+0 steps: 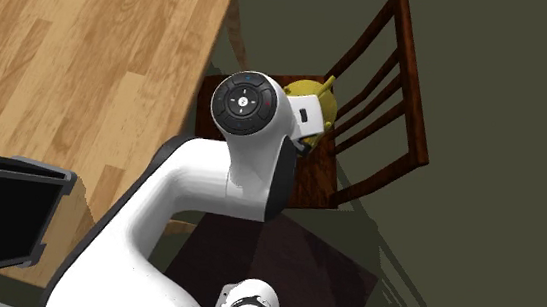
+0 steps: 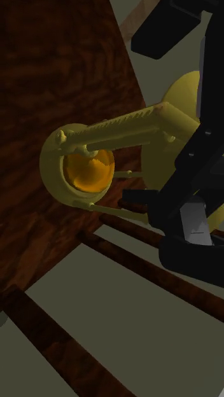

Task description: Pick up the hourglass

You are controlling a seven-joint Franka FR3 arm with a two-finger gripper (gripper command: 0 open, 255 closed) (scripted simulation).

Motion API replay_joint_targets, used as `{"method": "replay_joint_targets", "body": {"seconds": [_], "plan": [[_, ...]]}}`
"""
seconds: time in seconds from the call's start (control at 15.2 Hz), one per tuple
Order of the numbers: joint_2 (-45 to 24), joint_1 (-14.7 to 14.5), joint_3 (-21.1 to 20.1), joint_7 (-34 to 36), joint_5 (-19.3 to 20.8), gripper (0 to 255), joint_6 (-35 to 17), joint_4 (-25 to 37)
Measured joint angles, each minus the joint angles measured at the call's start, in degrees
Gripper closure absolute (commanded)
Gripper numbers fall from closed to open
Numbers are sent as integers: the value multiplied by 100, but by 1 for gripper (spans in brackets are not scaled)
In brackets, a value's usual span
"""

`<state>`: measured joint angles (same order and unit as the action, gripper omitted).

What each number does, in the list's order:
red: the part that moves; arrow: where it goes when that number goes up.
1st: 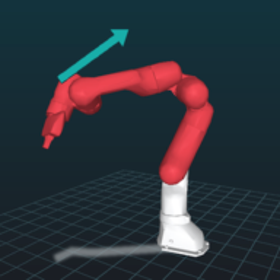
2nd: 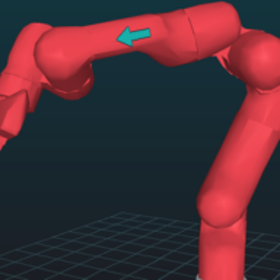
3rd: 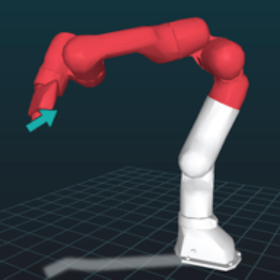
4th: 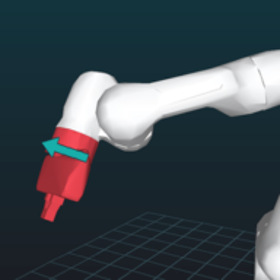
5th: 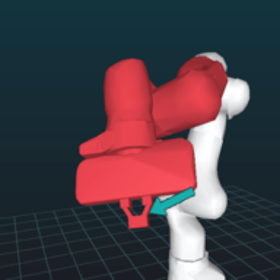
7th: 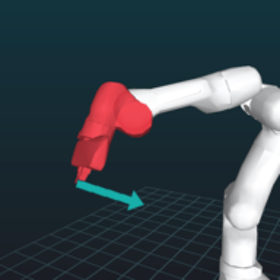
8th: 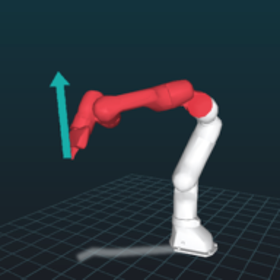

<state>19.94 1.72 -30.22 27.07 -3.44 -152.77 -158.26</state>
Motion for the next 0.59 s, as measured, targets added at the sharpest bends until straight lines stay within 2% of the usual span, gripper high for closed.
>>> {"method": "replay_joint_targets", "body": {"seconds": [0.2, 0.26, 0.59], "plan": [[-275, 167, -143, 159, 192, 0, -300, -31], [-301, 184, -155, 173, 212, 255, -334, -39], [-327, 206, -173, 192, 240, 255, -372, -35]]}}
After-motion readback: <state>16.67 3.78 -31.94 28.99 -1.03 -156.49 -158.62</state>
